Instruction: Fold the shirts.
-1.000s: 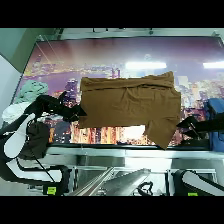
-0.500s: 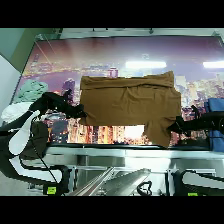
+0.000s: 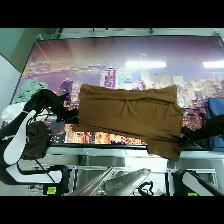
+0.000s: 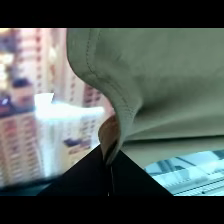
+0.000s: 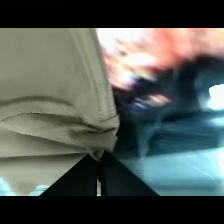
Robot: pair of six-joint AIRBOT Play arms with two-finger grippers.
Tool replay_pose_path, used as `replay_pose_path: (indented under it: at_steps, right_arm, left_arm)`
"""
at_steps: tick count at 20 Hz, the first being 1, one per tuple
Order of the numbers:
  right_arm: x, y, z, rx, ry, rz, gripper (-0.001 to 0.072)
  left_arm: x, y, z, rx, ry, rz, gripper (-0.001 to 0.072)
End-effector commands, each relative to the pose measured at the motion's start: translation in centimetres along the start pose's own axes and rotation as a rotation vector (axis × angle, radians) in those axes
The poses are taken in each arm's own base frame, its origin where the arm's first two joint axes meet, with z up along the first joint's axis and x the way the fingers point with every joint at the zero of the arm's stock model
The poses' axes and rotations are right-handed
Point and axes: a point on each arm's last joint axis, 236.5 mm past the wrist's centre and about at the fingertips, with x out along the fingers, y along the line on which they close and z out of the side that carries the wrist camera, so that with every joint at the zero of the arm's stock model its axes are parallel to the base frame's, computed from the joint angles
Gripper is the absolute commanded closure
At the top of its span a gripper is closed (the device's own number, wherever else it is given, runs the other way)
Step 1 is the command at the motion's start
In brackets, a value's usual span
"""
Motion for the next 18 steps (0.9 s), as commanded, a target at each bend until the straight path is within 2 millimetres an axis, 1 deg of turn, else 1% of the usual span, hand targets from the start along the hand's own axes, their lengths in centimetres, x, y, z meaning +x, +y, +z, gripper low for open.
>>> replay_pose_path:
  at_steps: [1,2,3,4,5,7,8,10,11,12,15,18]
  right_arm:
    - [-1.6,-0.4,0.6,-0.014,-0.138,-0.028,0.0692]
    - [-2.1,2.3,1.8,-0.058,-0.193,0.077,0.0692]
    - [-3.1,5.1,3.4,-0.091,-0.259,0.192,0.0692]
    - [-4.4,7.4,5.0,-0.113,-0.322,0.282,0.0692]
    - [-5.9,9.2,6.6,-0.129,-0.384,0.349,0.0692]
    - [-8.7,11.7,9.9,-0.169,-0.486,0.387,0.0692]
    - [-9.8,12.7,11.3,-0.193,-0.52,0.385,0.0691]
    - [-11.1,14.6,14.2,-0.23,-0.568,0.381,0.0692]
    - [-11.2,15.4,15.6,-0.24,-0.576,0.379,0.0691]
    - [-10.8,16.0,16.7,-0.248,-0.569,0.376,0.0691]
    - [-7.7,17.6,19.1,-0.269,-0.523,0.357,0.0691]
    - [-5.2,18.3,20.9,-0.263,-0.533,0.334,0.0691]
  left_arm:
    - [-1.9,1.9,-0.3,0.001,-0.098,0.095,0.0692]
    - [-2.6,1.6,0.6,0.008,-0.143,0.093,0.0692]
    - [-3.3,0.5,1.7,0.024,-0.187,0.075,0.0693]
    - [-4.1,-0.5,3.1,0.039,-0.23,0.057,0.0692]
    - [-5.0,-1.6,4.7,0.063,-0.269,0.048,0.0692]
    - [-6.5,-2.8,7.4,0.101,-0.316,0.058,0.0693]
    - [-7.1,-3.1,8.8,0.107,-0.329,0.057,0.0692]
    - [-7.7,-3.5,11.6,0.113,-0.356,0.054,0.0692]
    - [-7.7,-3.8,13.0,0.114,-0.368,0.046,0.0692]
    - [-7.6,-3.8,14.3,0.114,-0.377,0.046,0.0692]
    - [-5.9,-4.2,17.8,0.14,-0.386,0.051,0.0692]
    - [-3.9,-5.2,21.3,0.168,-0.405,0.054,0.0691]
